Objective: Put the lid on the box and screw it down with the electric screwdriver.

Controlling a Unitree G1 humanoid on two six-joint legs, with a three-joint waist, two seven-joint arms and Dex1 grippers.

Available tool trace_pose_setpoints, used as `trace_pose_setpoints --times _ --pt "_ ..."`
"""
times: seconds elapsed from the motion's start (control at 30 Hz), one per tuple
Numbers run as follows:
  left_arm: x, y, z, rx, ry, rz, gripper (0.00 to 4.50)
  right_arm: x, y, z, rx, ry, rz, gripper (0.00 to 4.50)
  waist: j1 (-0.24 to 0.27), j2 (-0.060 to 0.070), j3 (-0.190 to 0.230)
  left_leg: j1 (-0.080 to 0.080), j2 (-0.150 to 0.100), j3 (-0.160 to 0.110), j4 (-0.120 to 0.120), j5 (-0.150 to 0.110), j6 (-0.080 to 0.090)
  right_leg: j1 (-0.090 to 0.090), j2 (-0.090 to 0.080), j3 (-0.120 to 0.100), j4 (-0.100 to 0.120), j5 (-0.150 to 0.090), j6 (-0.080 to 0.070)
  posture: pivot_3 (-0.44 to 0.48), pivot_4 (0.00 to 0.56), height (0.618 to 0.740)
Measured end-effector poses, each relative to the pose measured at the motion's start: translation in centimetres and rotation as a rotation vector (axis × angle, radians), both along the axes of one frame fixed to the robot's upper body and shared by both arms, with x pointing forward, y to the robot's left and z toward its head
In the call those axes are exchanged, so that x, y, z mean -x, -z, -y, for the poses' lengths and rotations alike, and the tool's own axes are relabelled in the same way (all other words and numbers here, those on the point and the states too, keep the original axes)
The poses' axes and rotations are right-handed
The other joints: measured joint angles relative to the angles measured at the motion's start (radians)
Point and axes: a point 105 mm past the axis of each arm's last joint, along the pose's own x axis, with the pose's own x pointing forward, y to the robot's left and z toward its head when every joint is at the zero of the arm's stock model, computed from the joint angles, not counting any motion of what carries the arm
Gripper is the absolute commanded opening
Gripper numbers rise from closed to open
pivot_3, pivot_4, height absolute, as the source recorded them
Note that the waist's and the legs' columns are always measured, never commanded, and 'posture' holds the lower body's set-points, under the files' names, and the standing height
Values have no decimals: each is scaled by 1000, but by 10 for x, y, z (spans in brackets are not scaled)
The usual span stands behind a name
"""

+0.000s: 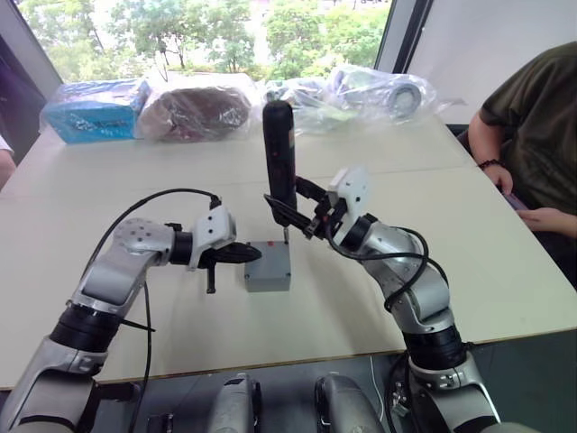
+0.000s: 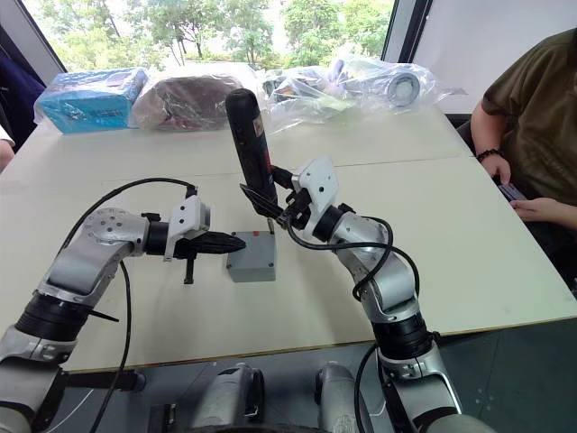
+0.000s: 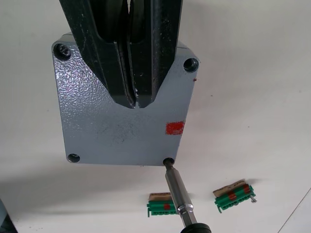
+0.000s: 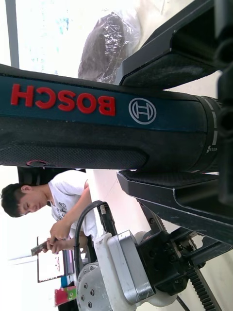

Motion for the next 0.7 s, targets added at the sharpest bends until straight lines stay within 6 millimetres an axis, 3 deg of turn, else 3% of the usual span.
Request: trace_pose_setpoints --times 0.43,0.7 --pt "2 8 6 -22 25 -14 0 1 14 -2 21 32 -38 1863 -3 -3 -17 10 1 -2 -3 0 1 9 0 0 -1 -3 -5 0 150 740" --pt "2 12 6 -28 26 -20 0 1 19 -4 49 31 -51 1863 -2 -6 -21 24 2 -2 -11 -1 1 20 -3 1 -2 -9 -10 0 150 740"
